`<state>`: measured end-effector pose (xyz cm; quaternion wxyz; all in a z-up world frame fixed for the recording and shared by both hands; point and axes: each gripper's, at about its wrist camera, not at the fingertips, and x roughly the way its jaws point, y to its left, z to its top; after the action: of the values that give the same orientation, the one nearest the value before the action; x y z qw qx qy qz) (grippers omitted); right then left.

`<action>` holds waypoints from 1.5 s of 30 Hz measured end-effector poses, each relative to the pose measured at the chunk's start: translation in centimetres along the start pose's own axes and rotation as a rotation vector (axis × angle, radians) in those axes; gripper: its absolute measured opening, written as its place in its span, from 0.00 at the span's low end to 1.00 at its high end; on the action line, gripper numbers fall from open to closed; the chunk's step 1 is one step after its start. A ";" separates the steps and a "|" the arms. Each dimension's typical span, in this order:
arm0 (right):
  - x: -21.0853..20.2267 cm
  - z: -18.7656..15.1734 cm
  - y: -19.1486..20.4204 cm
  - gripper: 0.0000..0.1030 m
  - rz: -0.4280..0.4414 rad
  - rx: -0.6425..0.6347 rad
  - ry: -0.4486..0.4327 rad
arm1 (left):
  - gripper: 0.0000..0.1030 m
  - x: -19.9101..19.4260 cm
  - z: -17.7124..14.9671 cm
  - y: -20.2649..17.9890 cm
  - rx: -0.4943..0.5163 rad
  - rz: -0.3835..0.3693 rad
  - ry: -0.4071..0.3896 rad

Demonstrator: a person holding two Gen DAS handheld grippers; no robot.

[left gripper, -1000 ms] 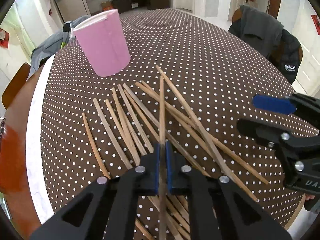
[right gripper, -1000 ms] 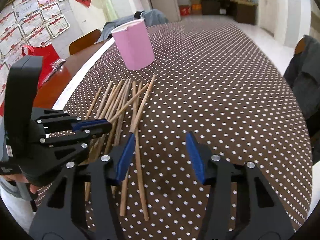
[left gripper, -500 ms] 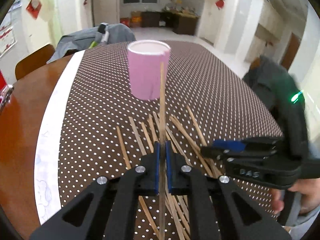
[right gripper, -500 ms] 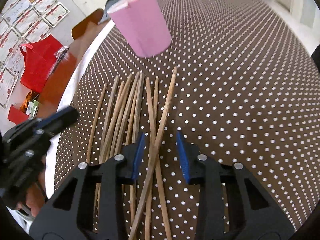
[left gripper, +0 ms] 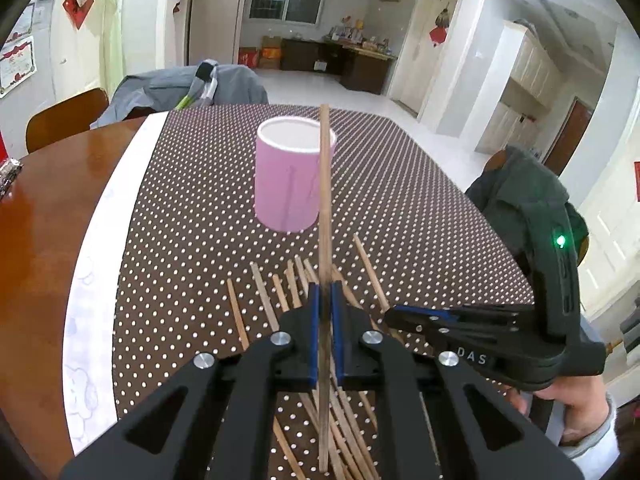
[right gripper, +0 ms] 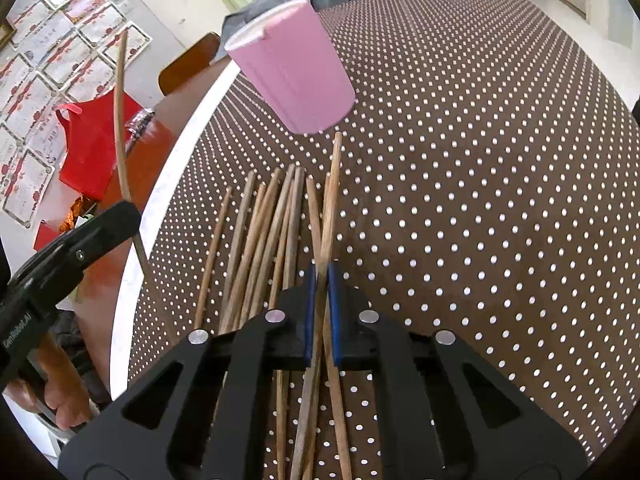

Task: Organize utensils
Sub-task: 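Carry the held sticks upright over the pink cup with both tools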

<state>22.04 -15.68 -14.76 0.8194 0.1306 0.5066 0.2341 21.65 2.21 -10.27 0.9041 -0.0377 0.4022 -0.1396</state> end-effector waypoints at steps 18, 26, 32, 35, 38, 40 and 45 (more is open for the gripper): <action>-5.0 3.8 0.7 0.06 0.137 -0.046 -0.150 | 0.06 -2.2 2.9 -0.1 0.015 -0.056 -0.118; -7.8 4.8 2.0 0.06 0.177 -0.073 -0.235 | 0.06 -3.0 4.3 0.6 0.009 -0.077 -0.181; -8.7 5.0 2.9 0.06 0.182 -0.105 -0.273 | 0.06 -2.9 5.6 0.5 0.014 -0.100 -0.202; -9.2 5.7 3.7 0.06 0.171 -0.126 -0.305 | 0.06 -3.3 6.7 0.5 0.019 -0.102 -0.233; -10.2 6.8 4.5 0.06 0.142 -0.156 -0.358 | 0.06 -3.6 8.0 0.4 0.031 -0.094 -0.265; -10.9 7.6 4.8 0.06 0.120 -0.179 -0.392 | 0.06 -4.0 9.2 0.3 0.037 -0.079 -0.294; -13.2 10.1 6.1 0.06 0.095 -0.220 -0.475 | 0.06 -5.6 12.3 0.3 0.037 -0.055 -0.396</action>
<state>24.55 -17.04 2.74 0.9127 0.1157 0.2648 0.2888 27.28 3.56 1.96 0.9619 -0.0586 0.2126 -0.1613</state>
